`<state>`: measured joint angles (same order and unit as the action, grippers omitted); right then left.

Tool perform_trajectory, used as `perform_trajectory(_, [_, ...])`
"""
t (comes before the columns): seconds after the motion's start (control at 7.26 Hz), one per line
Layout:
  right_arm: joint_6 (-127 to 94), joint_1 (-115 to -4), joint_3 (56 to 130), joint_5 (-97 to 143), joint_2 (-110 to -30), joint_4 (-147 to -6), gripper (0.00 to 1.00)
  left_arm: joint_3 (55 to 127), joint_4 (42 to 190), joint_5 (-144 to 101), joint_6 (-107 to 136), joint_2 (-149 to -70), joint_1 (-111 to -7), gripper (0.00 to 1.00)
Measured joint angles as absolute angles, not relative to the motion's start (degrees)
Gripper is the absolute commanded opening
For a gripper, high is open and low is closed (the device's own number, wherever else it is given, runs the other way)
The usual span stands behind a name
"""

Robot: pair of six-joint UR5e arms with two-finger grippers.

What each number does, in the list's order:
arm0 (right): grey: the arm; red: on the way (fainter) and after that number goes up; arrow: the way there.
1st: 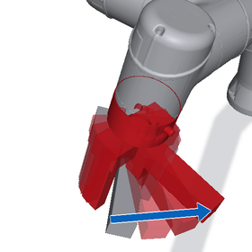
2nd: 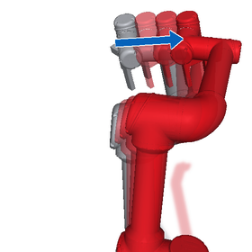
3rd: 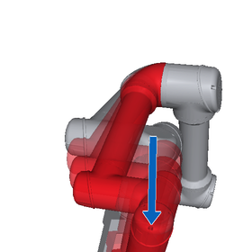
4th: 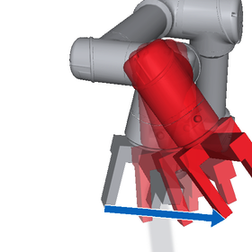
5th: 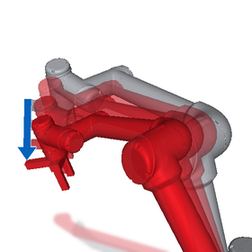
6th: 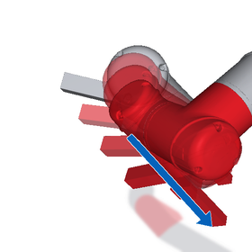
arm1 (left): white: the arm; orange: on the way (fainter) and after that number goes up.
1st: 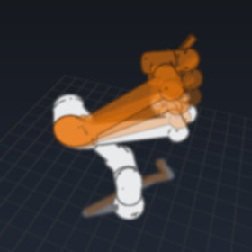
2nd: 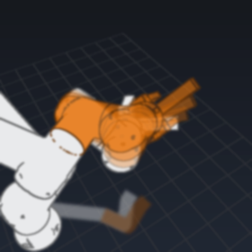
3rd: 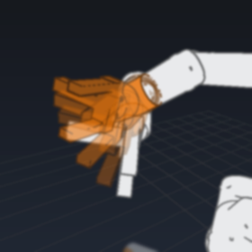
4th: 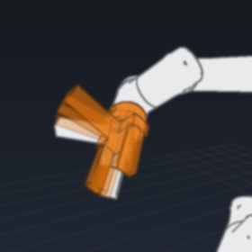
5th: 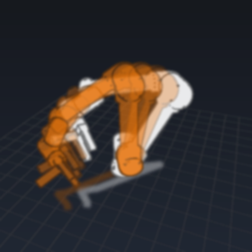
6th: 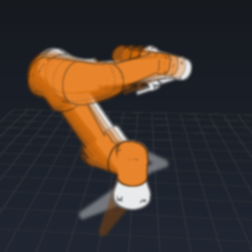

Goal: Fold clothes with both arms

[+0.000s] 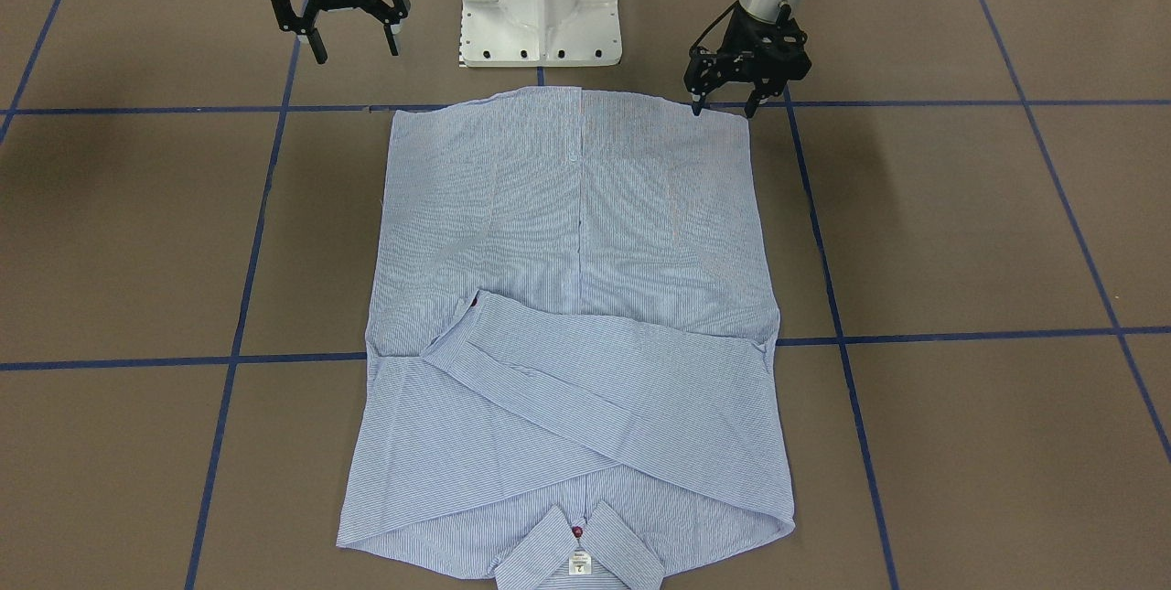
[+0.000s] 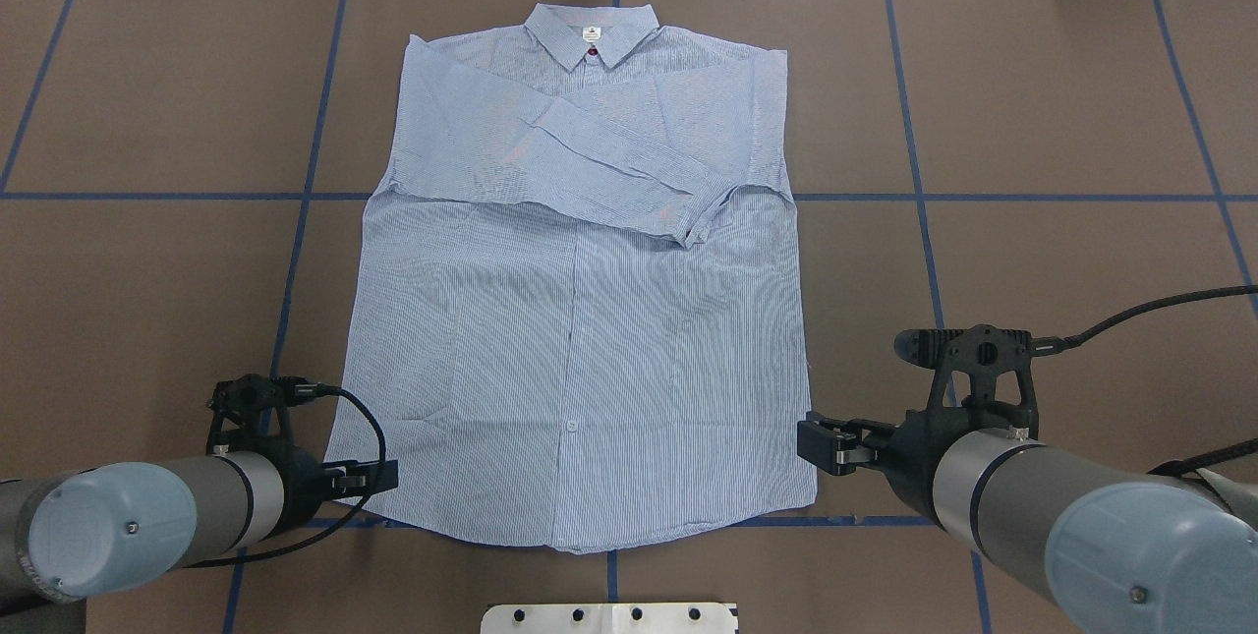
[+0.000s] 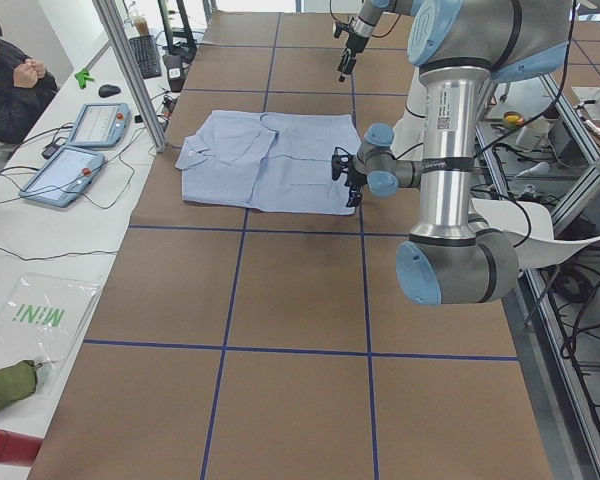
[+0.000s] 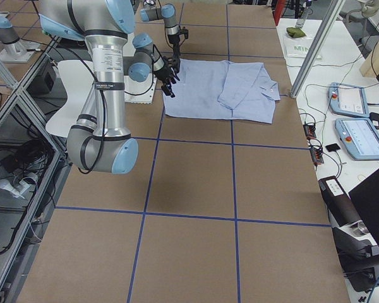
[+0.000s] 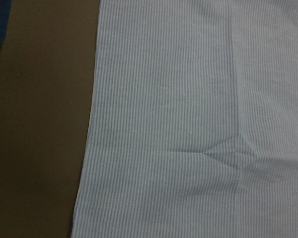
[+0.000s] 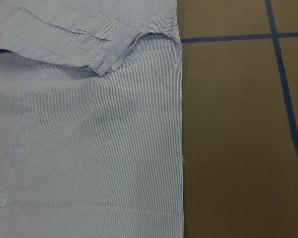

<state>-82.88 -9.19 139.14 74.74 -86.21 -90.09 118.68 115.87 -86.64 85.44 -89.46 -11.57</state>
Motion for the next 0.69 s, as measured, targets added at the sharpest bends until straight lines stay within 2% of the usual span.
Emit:
perform_trajectory(0.28, [-82.88,-9.09,139.13,74.59,-86.19,-90.09,1.00,117.98,115.71,-86.58,85.43,-89.33,-11.89,0.83])
perform_trajectory(0.69, [-82.88,-8.89,139.04,74.54,-86.22,-90.09,1.00,116.97,115.74,-86.63,85.43,-89.33,-11.96,0.82])
